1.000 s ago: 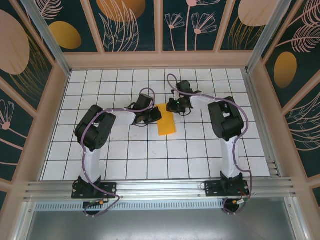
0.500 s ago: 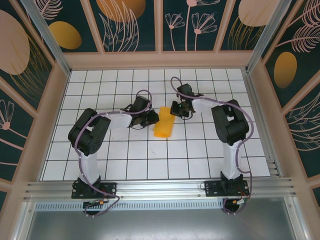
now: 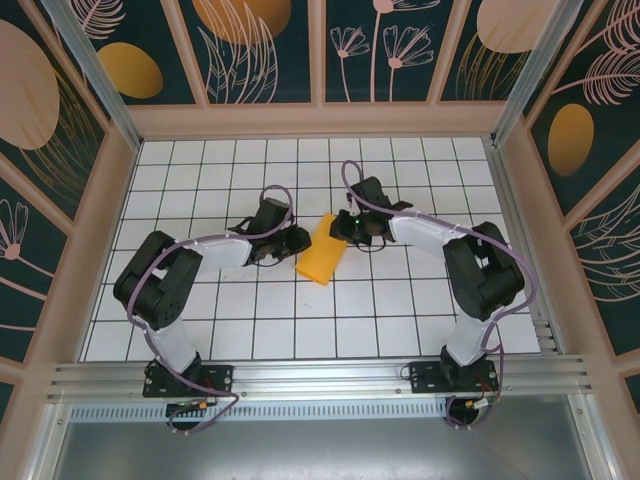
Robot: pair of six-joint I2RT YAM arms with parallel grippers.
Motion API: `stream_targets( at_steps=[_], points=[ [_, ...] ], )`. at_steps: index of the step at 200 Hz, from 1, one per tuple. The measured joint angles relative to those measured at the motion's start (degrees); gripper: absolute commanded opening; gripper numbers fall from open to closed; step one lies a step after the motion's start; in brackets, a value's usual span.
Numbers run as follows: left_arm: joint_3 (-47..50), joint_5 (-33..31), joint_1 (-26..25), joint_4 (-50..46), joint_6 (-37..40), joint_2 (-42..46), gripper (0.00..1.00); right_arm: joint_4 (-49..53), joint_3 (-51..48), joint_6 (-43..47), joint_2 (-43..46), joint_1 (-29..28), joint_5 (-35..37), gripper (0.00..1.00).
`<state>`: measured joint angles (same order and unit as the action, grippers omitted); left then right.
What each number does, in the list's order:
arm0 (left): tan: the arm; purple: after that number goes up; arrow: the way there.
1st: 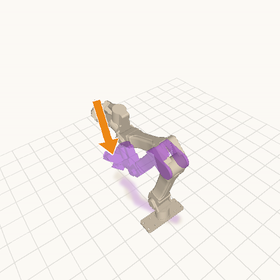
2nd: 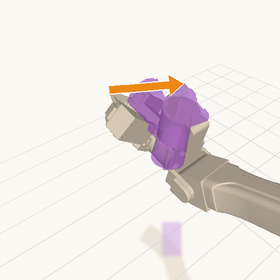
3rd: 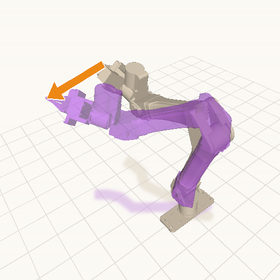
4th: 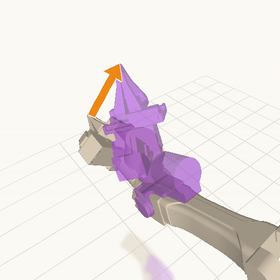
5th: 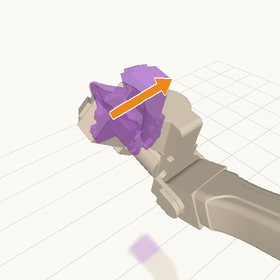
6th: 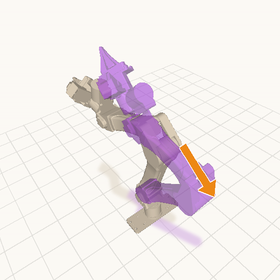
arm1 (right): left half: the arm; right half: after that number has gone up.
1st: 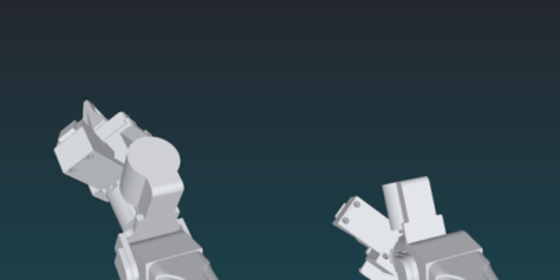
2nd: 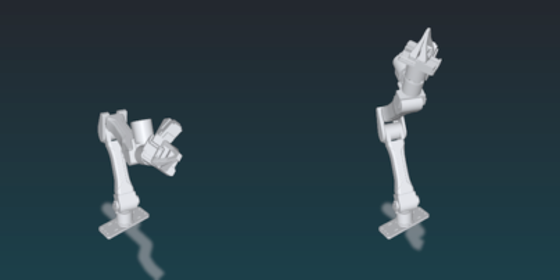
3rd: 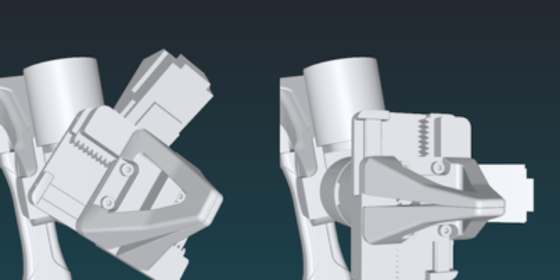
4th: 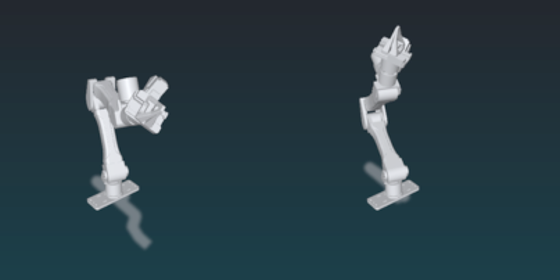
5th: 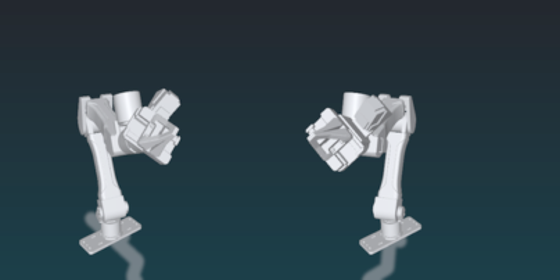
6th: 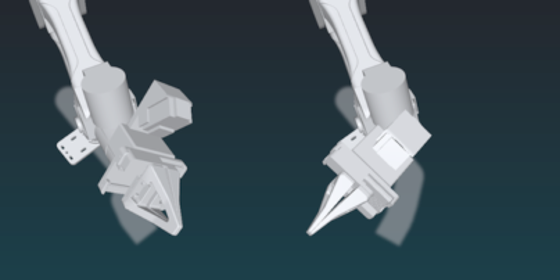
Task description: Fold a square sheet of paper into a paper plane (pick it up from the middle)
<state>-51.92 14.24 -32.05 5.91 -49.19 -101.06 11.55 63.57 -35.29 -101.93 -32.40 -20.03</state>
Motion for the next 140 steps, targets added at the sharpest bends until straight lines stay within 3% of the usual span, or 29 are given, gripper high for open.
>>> stream_targets(
  at_steps=[63, 140],
  points=[
    [2.4, -1.8, 0.0, -0.1, -0.7, 7.2, 0.26, -4.5, -5.4, 0.2, -0.4, -2.4, -5.2, 0.14],
    [7.0, 2.2, -1.0, 2.7, -4.5, 11.0, 0.19, -10.0, -6.4, -0.3, -5.1, -1.0, -5.6, 0.11]
  ],
)
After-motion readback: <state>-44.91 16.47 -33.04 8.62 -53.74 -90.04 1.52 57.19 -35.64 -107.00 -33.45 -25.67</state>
